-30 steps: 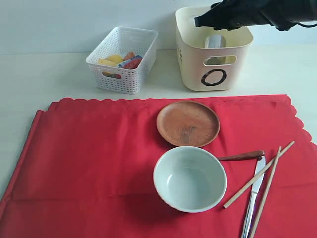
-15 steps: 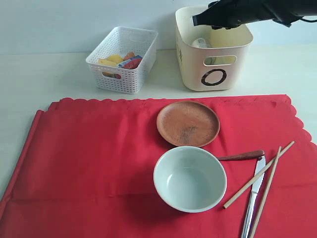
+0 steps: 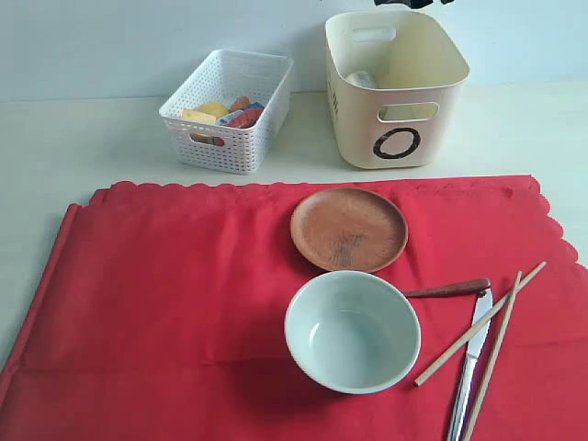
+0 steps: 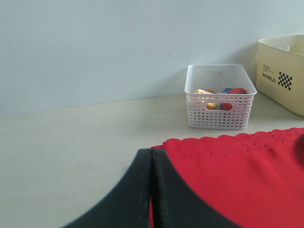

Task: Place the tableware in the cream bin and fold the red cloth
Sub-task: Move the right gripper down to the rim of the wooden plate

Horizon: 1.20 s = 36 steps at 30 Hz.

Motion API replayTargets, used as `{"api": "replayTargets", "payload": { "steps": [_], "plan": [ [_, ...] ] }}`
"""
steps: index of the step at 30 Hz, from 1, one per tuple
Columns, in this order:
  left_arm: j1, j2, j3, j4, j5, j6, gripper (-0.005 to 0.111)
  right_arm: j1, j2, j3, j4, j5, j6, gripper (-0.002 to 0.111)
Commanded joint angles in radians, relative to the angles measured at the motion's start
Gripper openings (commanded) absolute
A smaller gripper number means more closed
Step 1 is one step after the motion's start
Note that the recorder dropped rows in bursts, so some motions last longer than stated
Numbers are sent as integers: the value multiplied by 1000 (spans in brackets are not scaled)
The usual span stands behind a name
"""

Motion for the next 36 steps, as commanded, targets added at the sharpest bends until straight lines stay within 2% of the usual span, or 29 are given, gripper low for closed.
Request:
{"api": "replayTargets", "payload": {
  "steps": [1,7,12,15,24,36],
  "plan": [
    [4,-6,3,-1,-1,-4,1,-5,-81,-4,-203,126,177,38],
    [4,-6,3,-1,-1,-1,1,-5,-140,-4,-451,359,337,38],
    [4,-6,3,-1,-1,-1,1,-5,-140,-4,-460,538,337,38],
    [4,-6,3,-1,-1,-4,1,-5,-138,20,-442,584,323,38],
    [4,-6,3,-1,-1,-4,1,-5,-105,134,-421,572,318,38],
    [4,-6,3,-1,-1,-5,1,-5,89,197,-170,424,318,38]
  ]
}}
